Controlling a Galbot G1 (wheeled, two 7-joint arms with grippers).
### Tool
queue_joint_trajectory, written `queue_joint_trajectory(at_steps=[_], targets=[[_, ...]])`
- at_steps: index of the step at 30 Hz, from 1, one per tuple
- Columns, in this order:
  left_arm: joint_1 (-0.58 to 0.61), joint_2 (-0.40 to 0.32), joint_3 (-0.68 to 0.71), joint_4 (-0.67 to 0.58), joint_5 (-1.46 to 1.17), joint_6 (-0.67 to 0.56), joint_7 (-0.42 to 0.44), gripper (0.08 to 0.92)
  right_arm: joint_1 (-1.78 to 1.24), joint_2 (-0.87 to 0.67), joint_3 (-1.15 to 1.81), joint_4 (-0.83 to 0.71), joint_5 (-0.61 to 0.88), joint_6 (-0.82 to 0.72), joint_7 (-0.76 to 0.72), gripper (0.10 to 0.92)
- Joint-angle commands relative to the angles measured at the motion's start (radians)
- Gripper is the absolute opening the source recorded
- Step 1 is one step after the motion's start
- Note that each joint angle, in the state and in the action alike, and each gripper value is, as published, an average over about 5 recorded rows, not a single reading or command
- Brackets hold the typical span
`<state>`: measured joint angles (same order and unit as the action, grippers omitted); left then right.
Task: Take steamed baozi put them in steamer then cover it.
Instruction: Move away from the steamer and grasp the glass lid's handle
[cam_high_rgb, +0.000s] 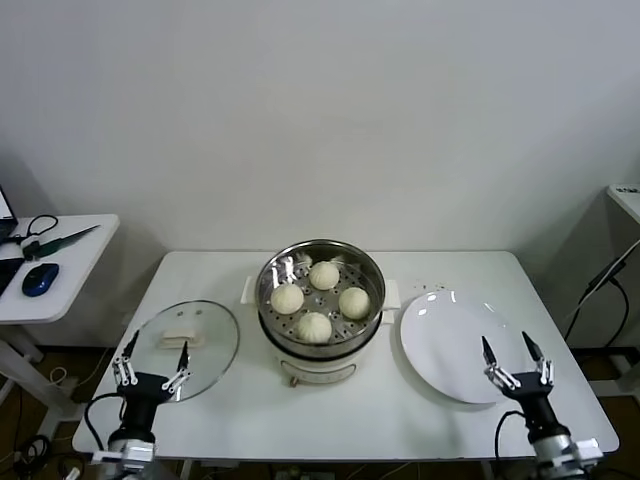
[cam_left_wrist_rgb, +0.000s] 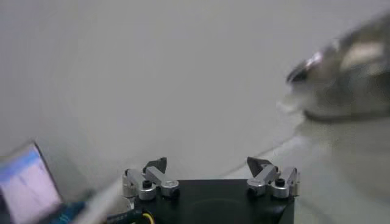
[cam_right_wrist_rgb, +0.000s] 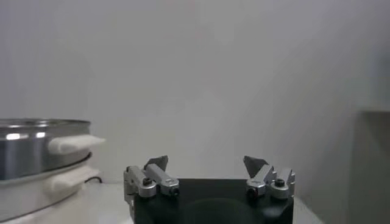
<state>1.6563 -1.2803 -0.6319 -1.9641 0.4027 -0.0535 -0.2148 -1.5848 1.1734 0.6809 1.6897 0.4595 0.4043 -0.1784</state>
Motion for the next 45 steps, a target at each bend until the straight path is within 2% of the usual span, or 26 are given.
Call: queue_joint_trajectory(at_steps=[1,6,12,34,45], targets=[[-0.015,0.016,-0.013,0.099,0.604,-0.100,-0.209,0.823,-0.103,0.108,-0.054,-0.032,-0.041,0.060,-0.011,0.823],[-0.048,0.044,0.009,0.225,0.832,-0.041,-0.205,0.823,-0.109,0.120,-0.066,-0.025,-0.052,0.059,-0.010,0.823],[-0.119,0.045,0.016,0.347,0.936,-0.002,-0.203,0.823,-0.121,0.123,-0.064,-0.023,-0.057,0.061,-0.008,0.823],[-0.443,0.052,0.055,0.660,1.024,0.061,-0.206,0.823,-0.177,0.139,-0.052,0.017,-0.046,0.076,-0.006,0.823],[-0.497,0.065,0.072,0.725,0.993,0.066,-0.178,0.814,-0.178,0.153,-0.055,0.028,-0.050,0.072,-0.002,0.823]])
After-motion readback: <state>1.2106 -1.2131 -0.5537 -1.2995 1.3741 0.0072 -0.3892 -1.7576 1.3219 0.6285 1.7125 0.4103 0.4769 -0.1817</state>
